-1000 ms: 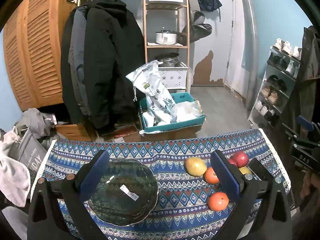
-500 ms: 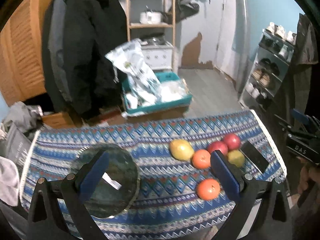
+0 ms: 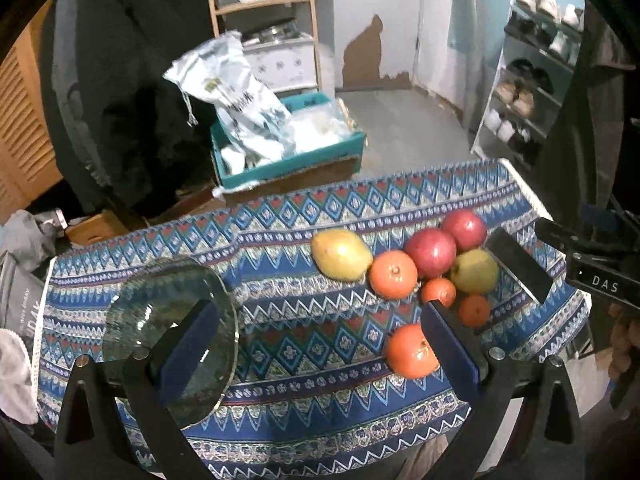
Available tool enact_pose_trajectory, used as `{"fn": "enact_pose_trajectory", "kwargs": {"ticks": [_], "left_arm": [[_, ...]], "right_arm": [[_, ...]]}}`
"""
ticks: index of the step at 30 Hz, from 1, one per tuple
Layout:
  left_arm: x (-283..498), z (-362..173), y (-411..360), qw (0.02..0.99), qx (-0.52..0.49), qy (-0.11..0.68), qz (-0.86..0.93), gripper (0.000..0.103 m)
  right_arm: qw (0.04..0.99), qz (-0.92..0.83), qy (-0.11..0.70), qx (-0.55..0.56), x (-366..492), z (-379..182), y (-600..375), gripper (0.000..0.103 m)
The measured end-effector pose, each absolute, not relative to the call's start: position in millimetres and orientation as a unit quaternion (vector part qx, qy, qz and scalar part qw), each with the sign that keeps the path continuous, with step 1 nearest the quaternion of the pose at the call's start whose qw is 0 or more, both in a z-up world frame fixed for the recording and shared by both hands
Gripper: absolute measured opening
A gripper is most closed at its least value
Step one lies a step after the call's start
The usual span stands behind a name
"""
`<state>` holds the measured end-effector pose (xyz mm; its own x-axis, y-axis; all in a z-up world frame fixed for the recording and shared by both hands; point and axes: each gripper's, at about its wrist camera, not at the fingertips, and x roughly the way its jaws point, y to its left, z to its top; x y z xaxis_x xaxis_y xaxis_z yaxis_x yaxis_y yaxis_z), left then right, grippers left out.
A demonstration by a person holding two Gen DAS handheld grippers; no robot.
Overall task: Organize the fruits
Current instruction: 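Move both tools forward toward the cluster of fruit, then grasp a small orange with the right tool while the left tool grasps a large orange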
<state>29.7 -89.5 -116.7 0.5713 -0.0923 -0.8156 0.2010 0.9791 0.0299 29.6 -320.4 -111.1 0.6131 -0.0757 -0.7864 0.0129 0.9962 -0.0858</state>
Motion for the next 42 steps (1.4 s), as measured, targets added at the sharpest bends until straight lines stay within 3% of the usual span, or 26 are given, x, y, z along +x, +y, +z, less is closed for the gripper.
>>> {"fn": "enact_pose_trajectory", "kwargs": {"ticks": [29, 35, 38, 42], "left_arm": [[70.4, -236.4, -128.7, 0.804, 0.046, 0.583, -0.108, 0.102], [75.3, -244.7, -131.0, 0.798, 0.044, 0.591, -0.110, 0.102], [76.4, -247.6, -131.8, 0.795, 0.043, 0.595, -0.111, 0.102], [76.8, -247.9, -133.7, 0.793, 0.044, 0.596, -0.114, 0.102]], "right_arm": [[0.804, 0.019, 0.593, -0.026, 47.1, -248.0, -319.6, 0.086], [0.794, 0.031, 0.607, -0.018, 55.5, -268.0, -320.5, 0.078], [0.789, 0.038, 0.613, -0.023, 58.6, -275.7, -316.7, 0.070], [0.783, 0.052, 0.619, -0.025, 59.3, -285.4, -310.5, 0.052]]}}
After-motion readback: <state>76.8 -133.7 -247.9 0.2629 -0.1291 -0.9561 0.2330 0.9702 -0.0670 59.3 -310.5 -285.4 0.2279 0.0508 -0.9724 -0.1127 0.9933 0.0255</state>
